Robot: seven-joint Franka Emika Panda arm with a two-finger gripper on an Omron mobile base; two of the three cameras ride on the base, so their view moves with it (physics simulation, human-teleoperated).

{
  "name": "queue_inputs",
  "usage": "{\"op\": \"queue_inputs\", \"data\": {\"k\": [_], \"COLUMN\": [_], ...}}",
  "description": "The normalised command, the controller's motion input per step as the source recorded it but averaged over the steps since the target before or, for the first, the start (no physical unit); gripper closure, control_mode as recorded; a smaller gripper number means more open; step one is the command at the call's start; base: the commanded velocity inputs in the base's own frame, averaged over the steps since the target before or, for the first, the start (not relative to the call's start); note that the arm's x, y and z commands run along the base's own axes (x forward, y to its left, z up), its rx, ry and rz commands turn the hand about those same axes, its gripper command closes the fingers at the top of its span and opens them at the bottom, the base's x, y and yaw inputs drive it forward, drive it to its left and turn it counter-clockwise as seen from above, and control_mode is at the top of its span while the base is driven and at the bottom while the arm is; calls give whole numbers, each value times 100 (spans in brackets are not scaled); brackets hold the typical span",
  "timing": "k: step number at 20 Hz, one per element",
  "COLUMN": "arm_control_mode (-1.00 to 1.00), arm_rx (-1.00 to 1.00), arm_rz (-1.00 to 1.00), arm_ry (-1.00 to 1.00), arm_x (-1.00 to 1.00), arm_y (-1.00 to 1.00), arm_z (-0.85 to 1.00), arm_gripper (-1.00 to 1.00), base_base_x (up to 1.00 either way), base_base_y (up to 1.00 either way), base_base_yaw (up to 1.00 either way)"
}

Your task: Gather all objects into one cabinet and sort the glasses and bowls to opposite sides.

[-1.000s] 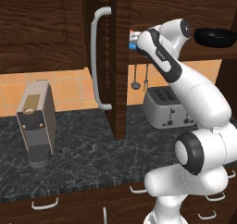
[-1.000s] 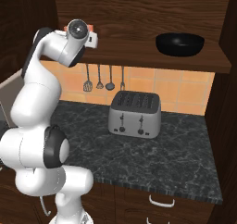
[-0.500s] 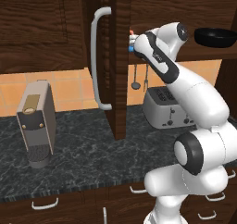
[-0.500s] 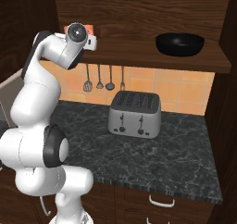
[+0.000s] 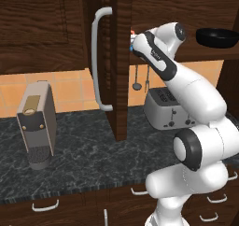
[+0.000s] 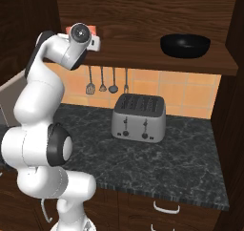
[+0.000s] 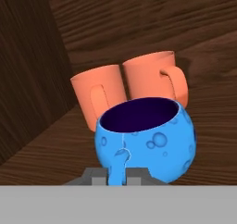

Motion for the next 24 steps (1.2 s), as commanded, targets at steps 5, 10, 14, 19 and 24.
{"op": "queue_inputs", "data": {"k": [5,10,14,19,24], "arm_control_mode": [-100,-100,-100,-100,-100], "arm_rx": [0,0,0,0,0], "arm_rz": [0,0,0,0,0], "arm_ry": [0,0,0,0,0], "arm_x": [1,0,0,0,0], "arm_y": [0,2,0,0,0], "arm_z": [-28,-1,0,0,0], "arm_gripper": [100,100,-100,-100,-100], "base_base_x": [0,0,0,0,0], "base_base_y": [0,0,0,0,0], "base_base_yaw": [0,0,0,0,0]}}
